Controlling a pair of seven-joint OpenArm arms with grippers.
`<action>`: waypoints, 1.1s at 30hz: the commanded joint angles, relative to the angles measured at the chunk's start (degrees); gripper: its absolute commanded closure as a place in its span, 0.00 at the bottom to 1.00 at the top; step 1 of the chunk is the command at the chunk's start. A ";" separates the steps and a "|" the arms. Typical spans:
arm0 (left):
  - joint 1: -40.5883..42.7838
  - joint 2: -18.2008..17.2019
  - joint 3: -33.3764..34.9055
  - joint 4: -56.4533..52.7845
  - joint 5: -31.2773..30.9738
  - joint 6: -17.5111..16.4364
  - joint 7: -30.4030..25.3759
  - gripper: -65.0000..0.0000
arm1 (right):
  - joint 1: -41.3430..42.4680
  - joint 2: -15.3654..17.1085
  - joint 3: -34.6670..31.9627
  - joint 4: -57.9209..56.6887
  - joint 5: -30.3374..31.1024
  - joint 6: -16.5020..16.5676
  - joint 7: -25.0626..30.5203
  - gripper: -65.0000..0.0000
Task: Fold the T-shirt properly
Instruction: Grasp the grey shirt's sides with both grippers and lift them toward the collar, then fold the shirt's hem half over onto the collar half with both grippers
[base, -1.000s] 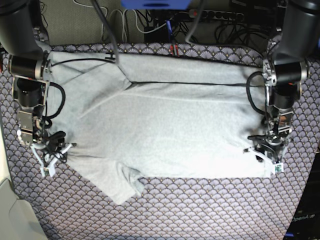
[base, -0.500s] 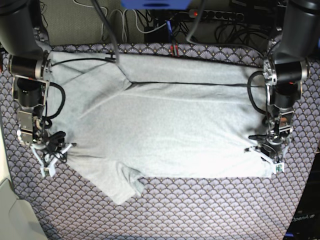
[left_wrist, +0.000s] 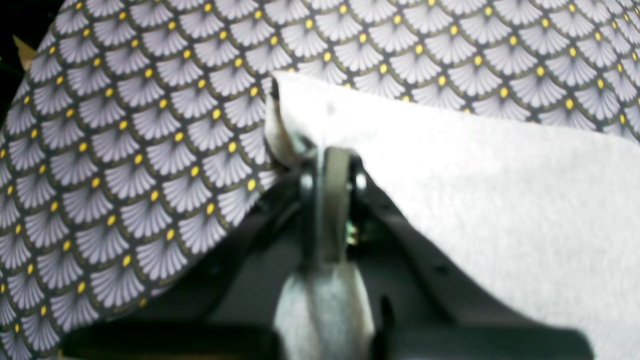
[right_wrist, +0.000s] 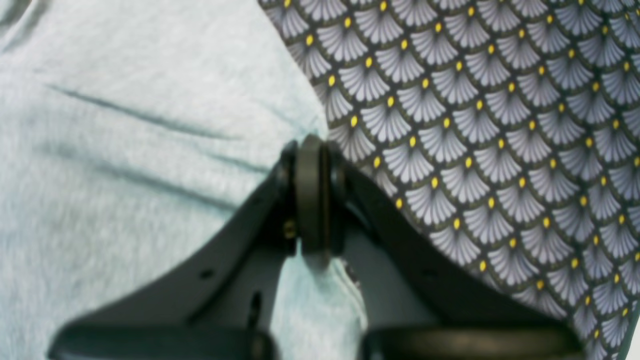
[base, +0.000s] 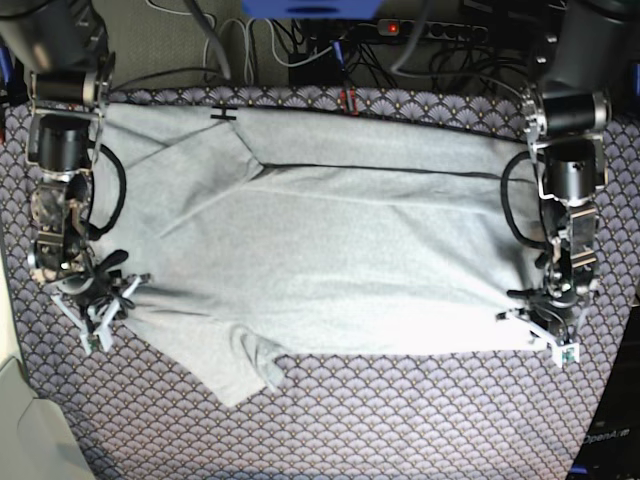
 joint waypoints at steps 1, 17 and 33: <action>-0.39 -1.07 -0.19 1.82 -0.13 0.26 -0.56 0.99 | 0.84 1.19 0.38 2.08 0.45 -0.15 0.52 1.00; 13.50 -0.90 -8.89 23.45 0.04 0.09 10.61 0.99 | -19.11 1.01 2.58 28.63 0.45 1.26 -4.14 1.00; 26.68 -0.72 -9.15 38.13 -0.05 0.00 13.33 0.99 | -35.90 -1.62 9.52 45.07 3.35 6.36 -4.22 1.00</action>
